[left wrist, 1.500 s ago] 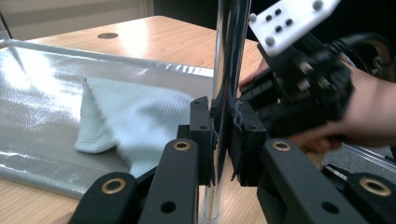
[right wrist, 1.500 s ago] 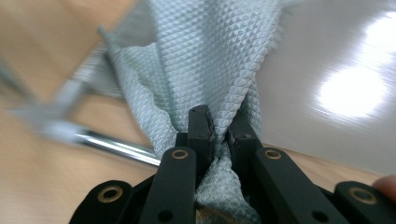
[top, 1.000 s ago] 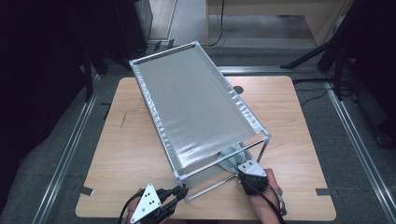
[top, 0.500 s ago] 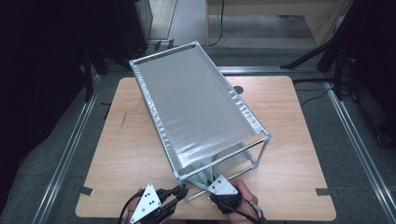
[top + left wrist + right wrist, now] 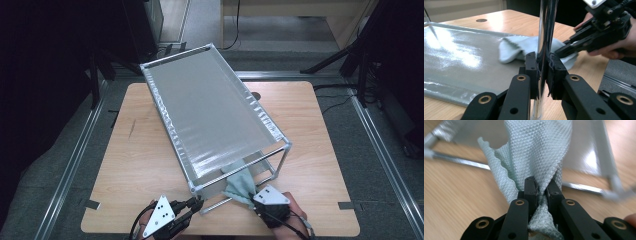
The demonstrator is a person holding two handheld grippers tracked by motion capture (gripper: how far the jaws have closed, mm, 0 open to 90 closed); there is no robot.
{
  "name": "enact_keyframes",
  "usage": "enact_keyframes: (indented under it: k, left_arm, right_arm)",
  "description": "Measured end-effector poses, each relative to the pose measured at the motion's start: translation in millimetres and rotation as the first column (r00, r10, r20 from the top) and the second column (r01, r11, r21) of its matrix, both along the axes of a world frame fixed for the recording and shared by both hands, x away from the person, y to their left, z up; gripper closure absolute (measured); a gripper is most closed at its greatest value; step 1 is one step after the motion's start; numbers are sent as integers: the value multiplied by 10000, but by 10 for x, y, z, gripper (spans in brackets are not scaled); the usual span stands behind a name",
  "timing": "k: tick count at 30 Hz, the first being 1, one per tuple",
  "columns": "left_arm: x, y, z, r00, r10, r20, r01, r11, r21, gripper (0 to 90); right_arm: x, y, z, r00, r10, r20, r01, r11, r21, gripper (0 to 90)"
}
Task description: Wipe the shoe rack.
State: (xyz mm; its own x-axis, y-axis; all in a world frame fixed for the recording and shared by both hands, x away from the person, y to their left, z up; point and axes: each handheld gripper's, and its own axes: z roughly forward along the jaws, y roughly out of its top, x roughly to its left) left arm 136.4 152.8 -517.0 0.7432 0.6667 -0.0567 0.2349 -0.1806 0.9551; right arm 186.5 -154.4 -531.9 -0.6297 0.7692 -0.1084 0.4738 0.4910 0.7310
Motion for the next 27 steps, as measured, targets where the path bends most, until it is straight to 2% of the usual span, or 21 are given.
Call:
enact_keyframes:
  k: [4, 5, 7, 9, 10, 13, 14, 15, 16, 18, 20, 21, 23, 25, 27]
  left_arm:
    - [15, -7, 1, 10000, -15, -1, 15, 10000, 8, 813]
    - [16, -9, 2, 10000, -14, -5, 14, 10000, 11, 813]
    - [17, -10, 2, 10000, -13, -7, 13, 10000, 6, 813]
    - [17, -9, 1, 10000, -19, -5, 19, 10000, -3, 813]
    - [18, -9, 0, 10000, -21, 0, 21, 10000, -11, 813]
    - [16, -9, -3, 10000, -15, -9, 15, 10000, -45, 812]
    - [16, -8, -3, 10000, -15, -18, 15, 10000, -51, 812]
    - [16, -8, -2, 10000, -13, -27, 13, 10000, -59, 811]
    - [16, -8, -1, 10000, -7, -77, 6, 9999, -108, 809]
    - [23, -1, 9, 9996, -71, -269, 66, 9998, -173, 804]
    - [23, 5, 23, 9995, -88, -302, 83, 9998, -165, 789]
    - [19, 5, 32, 9997, -54, -227, 50, 9999, -145, 784]
    - [15, 5, 45, 9998, -33, -178, 31, 9999, -97, 777]
    - [14, 6, 48, 9999, -43, -152, 42, 10000, -74, 780]
    - [5, 2, 51, 10000, -65, -14, 65, 9999, 94, 807]
  right_arm:
    - [44, -261, -32, 9975, -687, -170, 670, 9938, -890, 791]
    - [58, -317, -37, 9959, -888, -149, 867, 9904, -1081, 750]
    - [69, -398, -16, 9941, -1089, -7, 1081, 9877, -1131, 617]
    - [56, -438, 60, 9952, -909, 370, 934, 9931, -714, 491]
    - [40, -438, 118, 9956, -693, 638, 713, 9970, -295, 452]
    - [13, -352, 187, 9944, -112, 1046, 68, 9991, 420, 406]
    - [11, -295, 182, 9939, 122, 1099, -170, 9989, 433, 399]
    - [19, -196, 144, 9916, 360, 1240, -379, 9992, 132, 393]
    - [29, -165, 125, 9909, 352, 1296, -350, 9994, -45, 396]
    - [105, -82, 40, 9926, -47, 1214, 102, 9990, -443, 406]
    - [193, -65, -34, 9927, -564, 1070, 603, 9976, -334, 476]
    - [234, -66, -62, 9909, -970, 938, 995, 9948, -229, 525]
    - [288, -89, -96, 9878, -1430, 617, 1443, 9894, -161, 644]
    - [300, -108, -120, 9905, -1300, 437, 1304, 9914, -54, 743]
    - [296, -104, -128, 9909, -1245, 519, 1261, 9916, -297, 822]
